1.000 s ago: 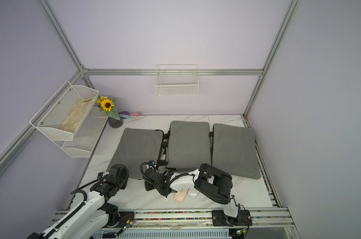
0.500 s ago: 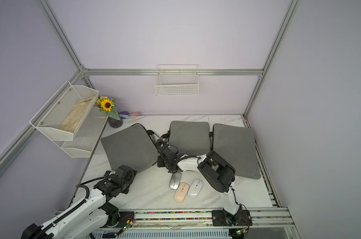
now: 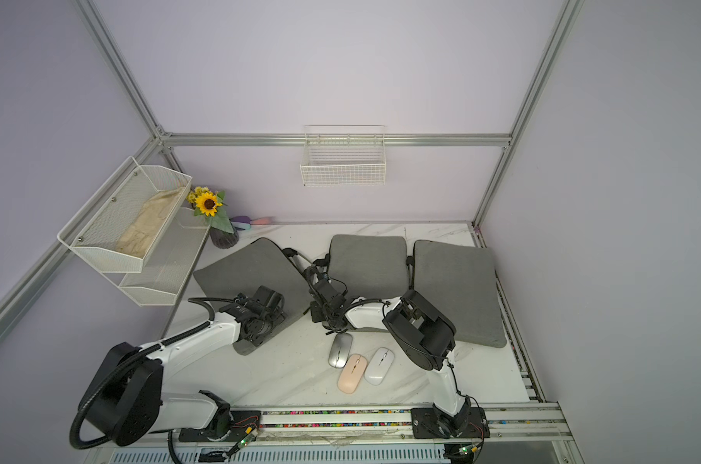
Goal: Put the mouse into the laptop bag
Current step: Unzip the zipper on the zippered laptop bag.
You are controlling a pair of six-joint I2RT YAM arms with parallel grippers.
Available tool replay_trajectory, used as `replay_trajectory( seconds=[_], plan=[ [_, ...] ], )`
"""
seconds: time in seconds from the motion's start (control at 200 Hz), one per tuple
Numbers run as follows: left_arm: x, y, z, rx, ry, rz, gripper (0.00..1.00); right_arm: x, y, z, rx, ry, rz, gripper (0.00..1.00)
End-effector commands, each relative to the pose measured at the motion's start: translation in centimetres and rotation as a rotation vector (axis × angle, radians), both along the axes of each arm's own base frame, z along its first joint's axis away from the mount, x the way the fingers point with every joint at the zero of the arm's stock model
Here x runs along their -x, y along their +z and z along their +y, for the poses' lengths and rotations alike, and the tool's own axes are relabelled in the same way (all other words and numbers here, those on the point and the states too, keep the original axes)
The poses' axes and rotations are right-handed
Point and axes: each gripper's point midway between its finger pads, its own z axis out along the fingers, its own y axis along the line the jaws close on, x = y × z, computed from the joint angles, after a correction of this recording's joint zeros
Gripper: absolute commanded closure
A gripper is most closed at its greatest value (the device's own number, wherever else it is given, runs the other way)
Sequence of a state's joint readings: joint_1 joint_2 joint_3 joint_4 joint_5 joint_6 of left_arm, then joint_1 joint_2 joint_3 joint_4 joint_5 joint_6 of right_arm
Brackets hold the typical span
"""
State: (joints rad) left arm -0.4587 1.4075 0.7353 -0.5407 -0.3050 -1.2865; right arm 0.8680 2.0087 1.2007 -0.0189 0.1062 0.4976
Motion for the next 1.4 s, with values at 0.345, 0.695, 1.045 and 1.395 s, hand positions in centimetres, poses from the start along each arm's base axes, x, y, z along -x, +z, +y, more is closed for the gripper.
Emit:
replay_trajectory(
  seconds=[0.345,0.695,1.045,1.395],
  plan=[
    [-2.1,0.3,-0.6,0.057,0.001,-0.132,0.2,7.7,-0.6,7.8,-0.07,0.258,0.042,1.0],
    [-0.4,2.6,1.7,0.015,0.023,-0.214,0.18,13.3,0.2,11.3,-0.168,0.347,0.079,1.0],
    [-0.9,6.4,2.3,0.005,-0.05,-0.251,0.06,14.9,3.6,9.5,-0.22,0.318,0.062,0.53],
    [-3.9,11.4,-3.5,-0.014,-0.412,-0.339,0.0,13.2,9.9,0.2,-0.195,0.027,-0.062,0.03]
  ],
)
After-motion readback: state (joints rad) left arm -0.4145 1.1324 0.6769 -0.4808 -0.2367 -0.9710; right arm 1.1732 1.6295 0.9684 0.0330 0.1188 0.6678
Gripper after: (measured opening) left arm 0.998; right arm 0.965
